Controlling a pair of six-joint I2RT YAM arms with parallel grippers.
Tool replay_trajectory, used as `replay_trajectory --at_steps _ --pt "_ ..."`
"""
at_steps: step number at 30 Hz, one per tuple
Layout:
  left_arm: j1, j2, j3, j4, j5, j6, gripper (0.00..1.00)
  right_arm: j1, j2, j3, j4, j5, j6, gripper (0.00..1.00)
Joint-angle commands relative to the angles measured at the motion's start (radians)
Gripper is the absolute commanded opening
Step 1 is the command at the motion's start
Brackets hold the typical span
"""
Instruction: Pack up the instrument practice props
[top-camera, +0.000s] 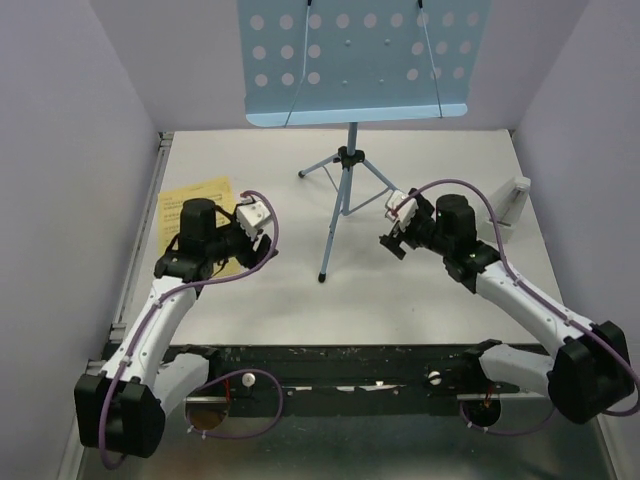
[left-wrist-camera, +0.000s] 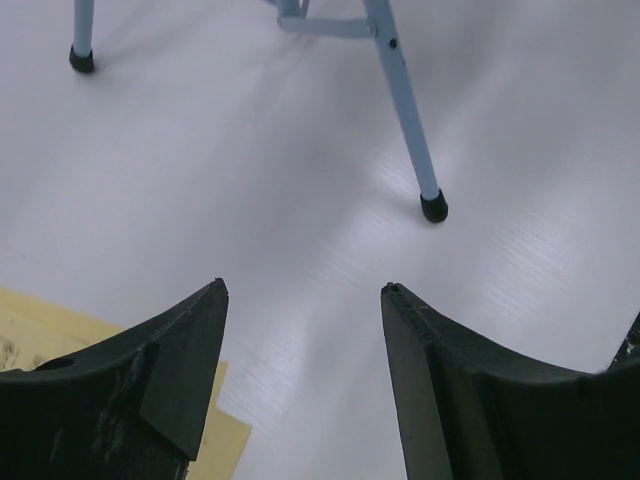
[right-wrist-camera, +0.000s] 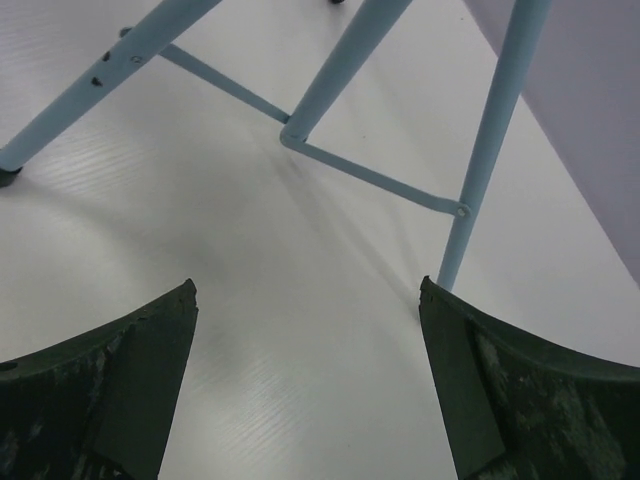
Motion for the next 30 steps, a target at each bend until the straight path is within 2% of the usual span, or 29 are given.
replay_trajectory --at_steps 1,4,9,14,20,24,28,30 --pt "-0.139 0.076 0.013 0.292 -0.072 -0.012 0.71 -0.046 0.138 0.089 0.228 -0.035 -0.065 0.95" --pt "-0.211 0.174 0.071 0.409 -0.109 -0.007 0.69 -0.094 0.254 0.178 0.262 -0.067 -0.078 0.89" --pt "-0.299 0.347 0.202 0.466 -0.099 0.008 0.67 -0.116 0.400 0.319 0.266 -0.167 -0.140 0.81" --pt "-0.365 0.478 0.300 0.466 -0.044 0.026 0.66 -0.116 0.512 0.439 0.195 -0.219 -0.182 0.73" --pt "-0.437 0.587 0.369 0.463 -0.040 0.031 0.66 -0.116 0.560 0.495 0.158 -0.235 -0.199 0.69" --pt "-0.473 0.610 0.377 0.454 0.017 0.046 0.65 -0.117 0.569 0.502 0.140 -0.245 -0.211 0.67" --pt "-0.535 0.602 0.371 0.350 0.097 0.229 0.63 -0.116 0.559 0.492 0.138 -0.255 -0.202 0.66" --pt "-0.541 0.610 0.375 0.331 0.111 0.270 0.63 -0.116 0.554 0.495 0.129 -0.264 -0.197 0.66"
